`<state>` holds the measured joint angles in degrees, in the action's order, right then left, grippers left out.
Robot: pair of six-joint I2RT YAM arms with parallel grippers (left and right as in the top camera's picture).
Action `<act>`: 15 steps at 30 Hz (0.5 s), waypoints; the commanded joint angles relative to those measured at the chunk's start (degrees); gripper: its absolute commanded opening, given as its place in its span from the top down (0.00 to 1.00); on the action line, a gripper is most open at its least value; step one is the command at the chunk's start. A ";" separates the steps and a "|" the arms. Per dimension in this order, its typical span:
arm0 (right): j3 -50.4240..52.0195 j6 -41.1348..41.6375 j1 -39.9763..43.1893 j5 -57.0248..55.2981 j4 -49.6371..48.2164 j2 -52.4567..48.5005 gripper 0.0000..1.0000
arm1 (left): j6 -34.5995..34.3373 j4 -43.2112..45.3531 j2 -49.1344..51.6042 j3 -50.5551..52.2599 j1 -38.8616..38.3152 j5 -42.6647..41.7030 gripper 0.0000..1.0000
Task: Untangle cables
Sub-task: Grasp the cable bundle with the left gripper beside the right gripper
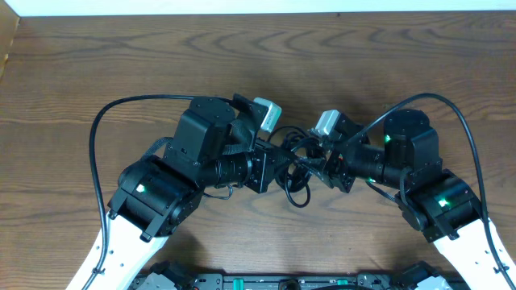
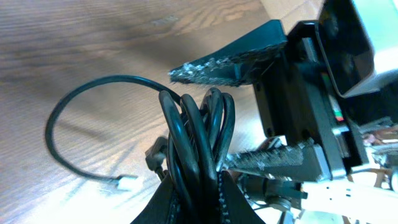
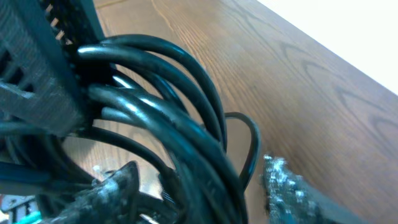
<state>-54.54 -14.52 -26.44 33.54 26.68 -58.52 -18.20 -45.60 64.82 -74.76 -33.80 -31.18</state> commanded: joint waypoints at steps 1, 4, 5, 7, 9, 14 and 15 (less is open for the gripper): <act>-0.15 -0.04 -0.37 0.46 -0.09 0.57 0.30 | -0.24 -0.24 -0.48 -1.11 -0.09 3.67 0.93; -0.15 -0.04 -0.22 0.48 -0.09 0.92 0.18 | -2.54 -2.56 -0.48 -1.11 -0.09 8.94 0.93; -0.15 -0.04 -0.22 0.48 -0.09 1.16 0.12 | -3.37 -3.37 -0.48 -1.11 -0.09 10.73 0.93; -0.15 -0.04 -0.22 0.48 -0.09 1.92 0.01 | -5.11 -4.83 -0.48 -1.11 -0.09 14.01 0.93; -0.15 -0.04 -0.24 0.57 -0.07 2.95 0.01 | -6.82 -5.53 -0.48 -1.11 -0.09 15.89 0.93; -0.15 -0.07 -0.24 3.06 0.35 5.29 0.01 | -11.39 -3.74 -0.48 -1.11 -0.09 15.80 0.93; -0.15 -0.07 -0.24 3.82 0.46 5.44 0.01 | -12.61 -3.41 -0.48 -1.11 -0.09 15.80 0.92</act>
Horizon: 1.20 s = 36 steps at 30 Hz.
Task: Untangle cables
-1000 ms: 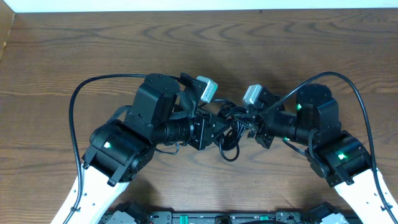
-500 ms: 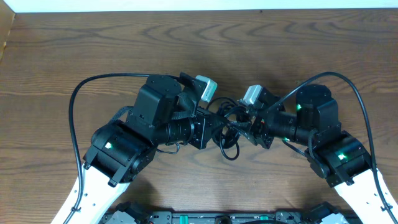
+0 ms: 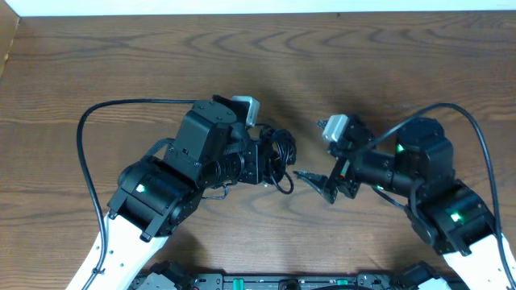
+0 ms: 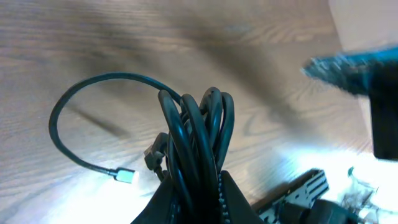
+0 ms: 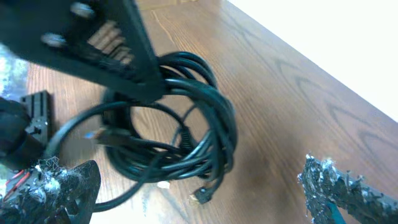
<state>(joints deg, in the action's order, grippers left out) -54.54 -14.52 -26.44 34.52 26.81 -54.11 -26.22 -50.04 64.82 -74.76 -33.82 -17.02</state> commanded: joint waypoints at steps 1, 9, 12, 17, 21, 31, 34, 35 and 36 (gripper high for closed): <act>-0.15 -0.09 -0.24 3.58 0.42 1.03 0.01 | -5.92 1.36 -0.48 -1.11 -0.07 1.64 0.93; -0.15 -0.55 -0.28 7.87 0.39 0.85 0.01 | -14.08 5.09 -0.48 -1.11 -0.09 0.02 0.92; -0.15 -0.55 -0.28 7.89 0.42 0.85 0.14 | -15.39 5.97 -0.48 -1.11 -0.24 -0.48 0.93; -0.15 -0.55 -0.28 7.87 0.42 0.85 0.19 | -20.09 7.67 -0.48 -1.11 -0.72 -0.50 0.92; -0.13 -0.57 -0.28 7.87 0.42 0.85 0.28 | -22.03 9.09 -0.48 -1.11 -2.05 -0.50 0.93; -0.13 -0.46 -0.28 1.42 1.88 0.85 0.99 | -25.00 11.41 -0.48 -1.11 -4.61 -0.35 0.92; -0.15 -0.46 -0.28 1.42 2.45 1.05 0.99 | -22.93 11.32 -0.48 -1.11 -4.61 0.20 0.93; -0.15 -0.46 -0.26 1.40 2.75 1.36 0.99 | -21.79 11.34 -0.48 -1.11 -4.61 0.22 0.92; -0.15 -0.46 -0.24 1.42 2.93 1.55 0.99 | -20.59 11.34 -0.48 -1.11 -4.61 0.22 0.93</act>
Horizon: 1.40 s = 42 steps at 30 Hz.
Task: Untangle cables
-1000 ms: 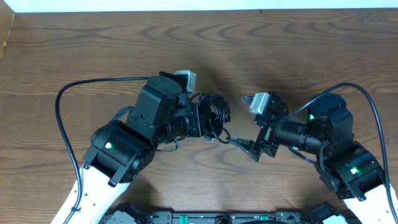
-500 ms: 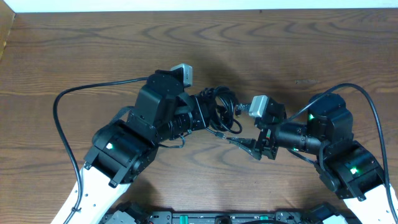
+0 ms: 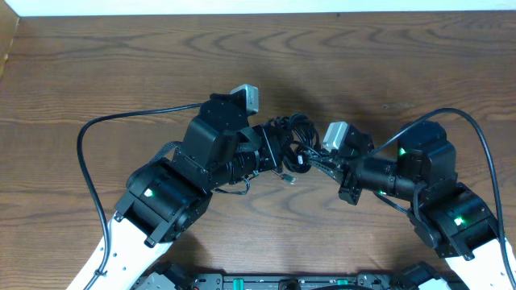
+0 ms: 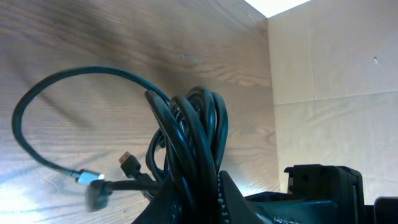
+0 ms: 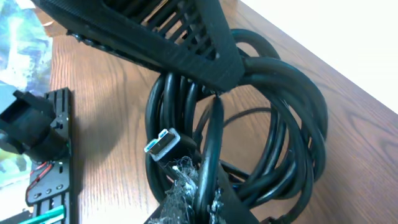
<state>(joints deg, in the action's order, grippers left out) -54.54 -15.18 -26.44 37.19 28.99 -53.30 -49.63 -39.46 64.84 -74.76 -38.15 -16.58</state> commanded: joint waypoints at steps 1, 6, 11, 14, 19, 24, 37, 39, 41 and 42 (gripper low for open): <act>-0.15 0.20 -0.22 -1.27 0.90 1.07 0.99 | 4.44 0.76 -0.52 -1.11 -0.28 -0.22 0.92; -0.15 0.22 -0.22 -2.73 2.10 3.34 0.99 | 12.98 0.28 -0.57 -1.11 1.16 0.15 0.92; -0.15 3.08 -0.22 -10.86 5.55 6.03 0.99 | 13.03 -2.03 -0.90 -1.11 4.44 2.75 0.93; -0.15 3.63 -0.22 -12.92 7.34 7.78 0.99 | 14.71 -2.05 -0.98 -1.11 6.14 2.75 0.93; -0.15 3.63 -0.22 -13.11 7.85 10.97 0.99 | 18.25 -2.51 -0.98 -1.11 7.67 2.73 0.92; -0.15 3.58 -0.22 -13.38 7.78 13.22 0.99 | 20.35 -3.28 -0.98 -1.11 7.65 2.67 0.93; -0.13 3.61 -0.24 -13.22 4.70 13.27 0.99 | 26.73 -2.58 -0.98 -1.11 7.52 -13.75 0.93; -0.13 3.61 -0.24 -13.22 3.87 13.18 0.99 | 26.71 -1.92 -0.98 -1.11 7.48 -15.89 0.93; -0.13 3.58 -0.24 -13.22 3.52 12.81 0.99 | 26.69 -0.83 -0.98 -1.11 7.43 -17.92 0.93; -0.13 3.58 -0.24 -13.22 3.52 12.50 0.99 | 26.69 -0.11 -0.96 -1.11 7.43 -19.12 0.92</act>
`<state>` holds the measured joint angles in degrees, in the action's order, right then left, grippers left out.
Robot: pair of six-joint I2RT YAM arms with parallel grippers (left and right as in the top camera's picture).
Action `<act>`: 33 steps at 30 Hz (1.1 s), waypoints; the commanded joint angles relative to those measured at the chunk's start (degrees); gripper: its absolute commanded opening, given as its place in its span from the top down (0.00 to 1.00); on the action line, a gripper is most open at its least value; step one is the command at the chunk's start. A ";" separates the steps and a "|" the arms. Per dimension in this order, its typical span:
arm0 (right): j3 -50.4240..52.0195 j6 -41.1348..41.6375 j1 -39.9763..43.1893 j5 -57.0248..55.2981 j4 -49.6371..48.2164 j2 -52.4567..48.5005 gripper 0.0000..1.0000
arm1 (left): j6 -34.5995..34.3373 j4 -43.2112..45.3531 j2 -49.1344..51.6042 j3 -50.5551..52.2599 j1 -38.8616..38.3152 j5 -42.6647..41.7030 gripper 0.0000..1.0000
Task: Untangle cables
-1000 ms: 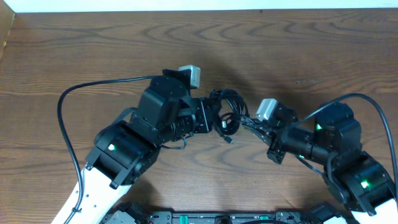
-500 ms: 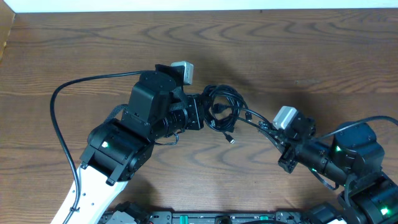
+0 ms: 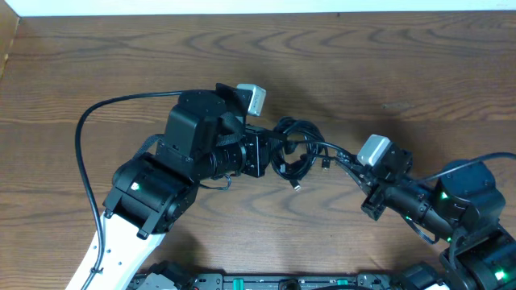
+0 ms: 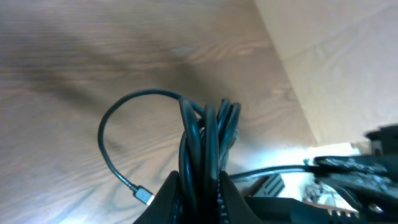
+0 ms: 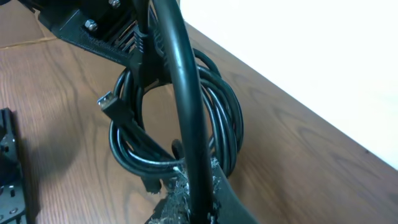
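Observation:
A coiled bundle of black cables (image 3: pixel 292 153) hangs at the table's middle, with my left gripper (image 3: pixel 268 155) shut on its left side. In the left wrist view the coil (image 4: pixel 207 134) rises straight out of the closed jaws, and one loose end with a small plug (image 4: pixel 144 196) curls over the wood. A single black strand (image 3: pixel 339 155) runs from the coil to my right gripper (image 3: pixel 359 171), which is shut on it. The right wrist view shows that strand (image 5: pixel 184 93) running up from the jaws past the coil (image 5: pixel 180 124), and a USB plug (image 5: pixel 109 104) sticks out at the left.
Bare brown wooden table (image 3: pixel 387 56) lies all round. The left arm's own black supply cable (image 3: pixel 89 137) arcs over the table at the left. A light wall or board edge (image 5: pixel 311 56) borders the table's far side.
My right gripper has moved right and toward the front, away from the coil, with one strand drawn out between them. The left gripper still holds the coil, shifted slightly.
At first both grippers met at the bundle, the right one open round it. Then the right gripper was apart and open while the left held the coil. Later the right was shut on a strand at the coil. Now that strand stretches rightward.

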<state>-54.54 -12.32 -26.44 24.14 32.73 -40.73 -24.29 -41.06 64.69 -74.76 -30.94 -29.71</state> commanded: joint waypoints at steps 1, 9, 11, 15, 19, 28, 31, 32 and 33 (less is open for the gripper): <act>-0.13 0.72 -0.24 -0.17 -0.20 -0.48 0.99 | 1.38 2.16 -0.83 -1.11 0.22 -7.02 0.93; -0.13 0.72 -0.24 0.81 -0.44 -5.60 0.99 | 1.33 5.16 -0.83 -1.11 0.22 -10.54 0.93; -0.13 0.72 -0.26 1.73 -0.79 -6.73 0.99 | 1.33 5.66 -0.81 -1.11 0.22 -11.89 0.92; -0.13 0.72 -0.28 3.63 -2.86 -9.18 0.99 | 1.31 6.51 -0.81 -1.11 0.22 -14.12 0.93; -0.13 0.72 -0.31 7.26 -5.70 -11.50 0.99 | 1.07 6.69 -0.81 -1.11 0.22 -14.69 0.92; -0.13 0.70 -2.73 9.66 -8.20 -16.04 0.99 | -1.09 7.58 -0.72 -1.11 0.22 -14.69 0.93; -0.13 0.70 -3.23 9.66 -8.39 -17.53 0.99 | -1.51 8.07 -0.72 -1.11 0.22 -14.69 0.93; -0.13 0.72 -3.28 9.66 -8.50 -17.92 0.99 | -1.49 8.22 -0.72 -1.11 0.22 -14.69 0.93; -0.13 0.70 -3.28 9.66 -8.55 -18.14 0.99 | -1.49 8.24 -0.72 -1.11 0.22 -14.67 0.92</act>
<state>-54.59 -12.08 -29.12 32.82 23.66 -57.63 -25.45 -34.59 64.73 -74.67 -30.48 -40.47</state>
